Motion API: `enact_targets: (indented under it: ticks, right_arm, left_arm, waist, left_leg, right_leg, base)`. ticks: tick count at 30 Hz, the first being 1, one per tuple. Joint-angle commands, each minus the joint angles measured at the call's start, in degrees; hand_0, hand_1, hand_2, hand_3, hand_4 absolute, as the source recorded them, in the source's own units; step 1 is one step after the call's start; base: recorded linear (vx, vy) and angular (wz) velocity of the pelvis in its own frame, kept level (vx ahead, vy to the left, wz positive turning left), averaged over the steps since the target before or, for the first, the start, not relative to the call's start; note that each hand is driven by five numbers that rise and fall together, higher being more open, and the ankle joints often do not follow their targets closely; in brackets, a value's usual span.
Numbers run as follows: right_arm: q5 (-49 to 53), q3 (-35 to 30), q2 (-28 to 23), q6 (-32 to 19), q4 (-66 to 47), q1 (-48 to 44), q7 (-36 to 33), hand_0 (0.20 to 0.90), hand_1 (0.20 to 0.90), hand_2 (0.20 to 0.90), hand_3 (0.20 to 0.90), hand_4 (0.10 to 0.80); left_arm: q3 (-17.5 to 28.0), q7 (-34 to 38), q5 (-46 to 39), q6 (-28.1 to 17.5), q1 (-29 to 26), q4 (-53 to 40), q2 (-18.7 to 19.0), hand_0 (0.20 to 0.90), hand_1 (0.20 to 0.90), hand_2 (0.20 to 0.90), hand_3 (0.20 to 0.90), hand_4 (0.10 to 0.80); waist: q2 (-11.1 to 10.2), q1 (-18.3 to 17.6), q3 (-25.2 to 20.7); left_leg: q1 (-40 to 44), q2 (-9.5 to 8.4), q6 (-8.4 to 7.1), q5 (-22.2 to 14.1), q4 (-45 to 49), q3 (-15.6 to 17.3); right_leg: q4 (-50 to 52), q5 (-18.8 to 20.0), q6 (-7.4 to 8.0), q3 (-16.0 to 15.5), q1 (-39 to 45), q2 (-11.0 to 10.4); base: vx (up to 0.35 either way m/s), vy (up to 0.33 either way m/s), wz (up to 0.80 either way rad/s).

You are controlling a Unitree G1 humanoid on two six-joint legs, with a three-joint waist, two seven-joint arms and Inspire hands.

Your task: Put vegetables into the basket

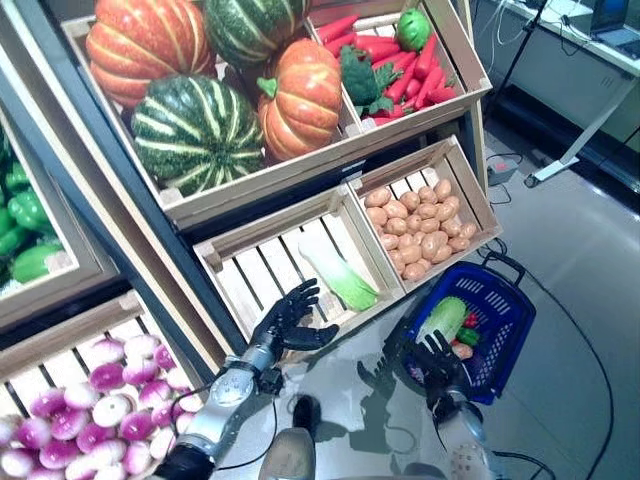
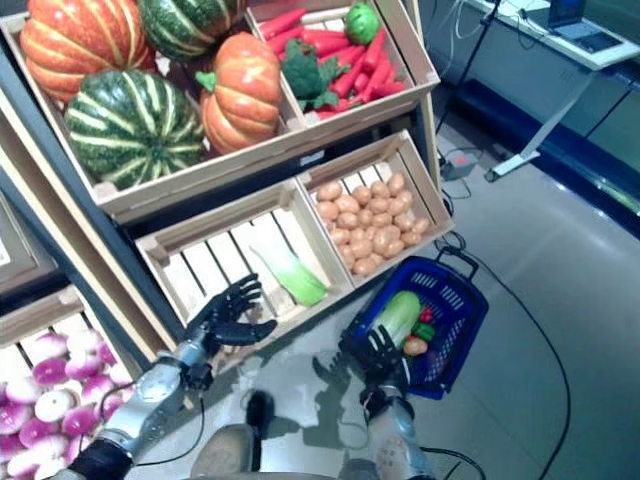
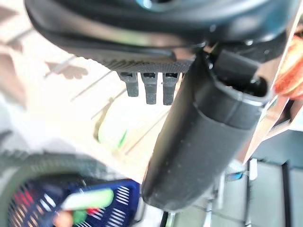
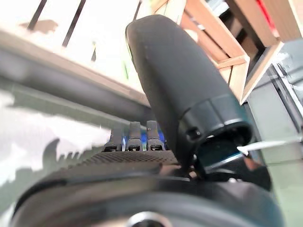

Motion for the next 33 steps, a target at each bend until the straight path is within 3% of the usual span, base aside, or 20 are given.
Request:
enact_targets:
  ticks: [1, 2, 3, 5, 6, 8, 11, 14, 17, 21, 22, 24, 25, 28, 31, 33]
  right_arm:
    - [-2.03, -1.35, -1.45, -4.81, -6.36, 0.08, -3.18, 0.900, 0.900, 0.900, 0.900, 0.800]
    - [-1.90, -0.95, -1.26, -4.72, -6.27, 0.63, -3.06, 0.900, 0.900, 0.900, 0.900, 0.800]
    - [-1.88, -0.90, -1.26, -4.74, -6.26, 0.67, -3.04, 0.900, 0.900, 0.900, 0.900, 0.800]
    - [-0.91, -0.51, -1.59, -5.89, -4.09, -1.43, -0.73, 0.900, 0.900, 0.900, 0.900, 0.800]
    - [-0.08, -0.40, -1.83, -6.40, -2.54, -2.48, 0.83, 0.900, 0.900, 0.900, 0.900, 0.800]
    - [1.53, 0.48, -2.45, -4.35, -2.12, -4.17, 0.90, 0.900, 0.900, 0.900, 0.900, 0.800]
    - [2.69, 0.58, -2.81, -4.73, -3.63, -3.90, 3.57, 0.900, 0.900, 0.900, 0.900, 0.800]
    - [3.63, -1.72, -4.19, -4.98, -3.37, -3.33, 6.32, 0.900, 0.900, 0.900, 0.900, 0.800]
    - [2.74, -2.47, -5.19, -5.59, -4.09, -2.78, 8.08, 0.900, 0.900, 0.900, 0.900, 0.800]
    - [2.80, -3.07, -5.91, -4.04, -4.24, -2.04, 8.52, 0.900, 0.900, 0.900, 0.900, 0.800]
    - [2.80, -3.35, -6.03, -2.91, -3.69, -1.77, 8.27, 0.900, 0.900, 0.900, 0.900, 0.800]
    - [2.38, -3.67, -6.35, -2.13, -3.48, -1.49, 8.31, 0.900, 0.900, 0.900, 0.900, 0.800]
    - [1.42, -3.97, -6.91, -0.99, -3.51, -0.94, 8.65, 0.900, 0.900, 0.900, 0.900, 0.800]
    - [-0.78, -4.03, -8.16, 1.05, -3.43, 0.42, 10.00, 0.900, 0.900, 0.900, 0.900, 0.800]
    - [-2.00, -3.74, -10.02, 3.15, -3.43, 1.05, 11.01, 0.900, 0.900, 0.900, 0.900, 0.800]
    - [-2.07, -3.43, -11.46, 3.47, -3.19, 0.59, 11.59, 0.900, 0.900, 0.900, 0.900, 0.800]
  left_arm:
    - [-0.30, -1.10, 1.28, -1.49, -1.48, -5.97, -1.31, 0.900, 0.900, 0.900, 0.900, 0.800]
    - [0.30, -0.50, 0.20, -1.02, -1.12, -6.59, -1.04, 0.900, 0.900, 0.900, 0.900, 0.800]
    - [0.34, -0.50, 0.18, -1.00, -1.05, -6.64, -1.01, 0.900, 0.900, 0.900, 0.900, 0.800]
    - [0.41, 2.99, -2.29, -1.78, -2.23, -6.71, -2.27, 0.900, 0.900, 0.900, 0.900, 0.800]
    - [-0.13, 3.32, -2.81, -3.42, -3.24, -4.67, -2.66, 0.900, 0.900, 0.900, 0.900, 0.800]
    - [-0.30, 4.95, -2.77, -3.58, -3.63, -2.12, -4.94, 0.900, 0.900, 0.900, 0.900, 0.800]
    - [0.20, 3.64, -2.08, -4.15, -2.37, -3.03, -5.53, 0.900, 0.900, 0.900, 0.900, 0.800]
    - [-0.08, 4.99, 6.03, -6.00, -0.80, -5.31, -5.05, 0.900, 0.900, 0.900, 0.900, 0.800]
    - [0.43, 7.95, 9.75, -7.19, -1.38, -5.95, -3.00, 0.900, 0.900, 0.900, 0.900, 0.800]
    - [2.15, 14.07, 21.31, -8.34, -2.26, -6.54, 0.28, 0.900, 0.900, 0.900, 0.900, 0.800]
    - [3.35, 18.61, 29.02, -7.92, -2.78, -6.67, 1.68, 0.900, 0.900, 0.900, 0.900, 0.800]
    - [4.68, 22.32, 36.47, -6.53, -3.58, -6.82, 3.05, 0.900, 0.900, 0.900, 0.900, 0.800]
    - [6.68, 26.06, 44.91, -3.01, -5.12, -6.57, 6.00, 0.900, 0.900, 0.900, 0.900, 0.800]
    - [8.06, 30.47, 53.44, 1.14, -8.49, -2.28, 12.78, 0.900, 0.900, 0.900, 0.900, 0.800]
    - [5.36, 31.87, 60.82, 5.63, -13.02, 3.76, 17.36, 0.900, 0.900, 0.900, 0.900, 0.800]
    - [2.99, 31.20, 63.59, 8.80, -15.75, 6.17, 18.40, 0.900, 0.900, 0.900, 0.900, 0.800]
  waist:
    - [1.77, -2.07, -5.53]
    - [2.01, -3.00, -5.41]
    - [2.07, -3.06, -5.32]
    - [1.35, -4.04, -4.25]
    - [1.44, -4.22, -3.71]
    - [0.99, -4.58, -3.91]
    - [0.18, -4.34, -4.53]
    - [-0.36, -4.03, -5.89]
    - [-0.09, -4.16, -6.50]
    - [0.58, -4.88, -7.34]
    - [0.83, -5.21, -7.61]
    - [1.13, -5.53, -7.89]
    - [1.54, -6.04, -8.17]
    - [2.28, -7.54, -8.48]
    - [2.82, -9.42, -8.29]
    - [3.14, -10.36, -7.59]
  left_leg:
    - [-0.59, 3.43, -2.99, 1.14, -2.40, -0.70]
    - [1.49, 3.84, -3.38, 1.27, -4.23, 0.21]
    - [1.81, 3.93, -3.45, 1.34, -4.50, 0.20]
    - [2.26, 4.60, -5.33, 1.10, -4.96, 0.35]
    - [2.09, 5.22, -5.54, 0.73, -5.08, 0.20]
    - [1.89, 6.14, -5.71, 1.00, -4.72, -0.89]
    - [2.24, 7.43, -6.62, 1.09, -3.58, 0.13]
    - [2.50, 8.65, -7.60, 0.76, -2.77, 0.46]
    - [3.13, 9.11, -8.06, 0.59, -3.40, 0.50]
    - [4.25, 9.22, -8.73, 0.66, -5.05, 0.77]
    - [4.67, 9.06, -8.81, 0.48, -5.40, 0.91]
    - [5.00, 8.94, -8.89, 0.28, -5.58, 1.07]
    - [5.41, 8.91, -9.04, 0.07, -5.77, 1.54]
    - [5.82, 8.73, -9.31, -0.16, -5.88, 2.32]
    - [5.98, 8.64, -9.51, -0.43, -5.57, 3.42]
    - [5.35, 8.62, -9.60, -0.67, -4.24, 3.86]
  right_leg:
    - [-2.50, 10.69, -0.45, -0.95, -1.58, 1.99]
    - [-6.12, 10.00, -1.12, -2.23, -3.52, 3.84]
    - [-6.23, 9.94, -1.18, -2.32, -3.26, 3.95]
    - [-23.33, 10.21, -1.46, -3.40, -4.32, 5.03]
    - [-24.94, 9.88, -1.41, -3.54, -3.59, 5.29]
    - [-25.55, 8.04, -1.15, -0.84, -2.63, 7.42]
    - [-26.68, 6.92, -1.47, -3.19, -0.27, 7.60]
    - [-29.95, 6.38, -1.86, -4.47, 2.96, 8.22]
    - [-31.68, 6.28, -2.05, -5.45, 4.33, 8.31]
    - [-34.53, 6.91, -1.86, -5.43, 5.38, 8.45]
    - [-35.60, 7.35, -1.79, -5.13, 5.74, 8.49]
    - [-36.02, 7.46, -1.70, -4.90, 5.90, 8.39]
    - [-36.30, 7.50, -1.58, -4.65, 5.98, 8.15]
    - [-36.16, 7.54, -1.06, -3.97, 5.70, 7.66]
    - [-35.60, 7.42, -0.50, -3.04, 4.88, 7.03]
    - [-33.76, 6.76, -0.46, -2.17, 3.55, 6.57]
  base:
    - [0.284, 0.031, -0.07]
    - [0.142, -0.030, 0.01]
    - [0.224, -0.183, -0.02]
    - [0.093, -0.287, -0.11]
    - [0.040, -0.228, -0.10]
    - [0.120, -0.187, 0.15]
    - [0.177, -0.144, 0.41]
    - [0.186, -0.094, -0.01]
    - [0.109, -0.028, 0.04]
    - [0.106, 0.009, -0.01]
    - [0.114, 0.029, -0.09]
    - [0.122, 0.046, -0.08]
    - [0.122, 0.065, -0.03]
    - [0.125, 0.083, -0.03]
    - [0.092, 0.099, -0.05]
    - [0.012, 0.126, -0.08]
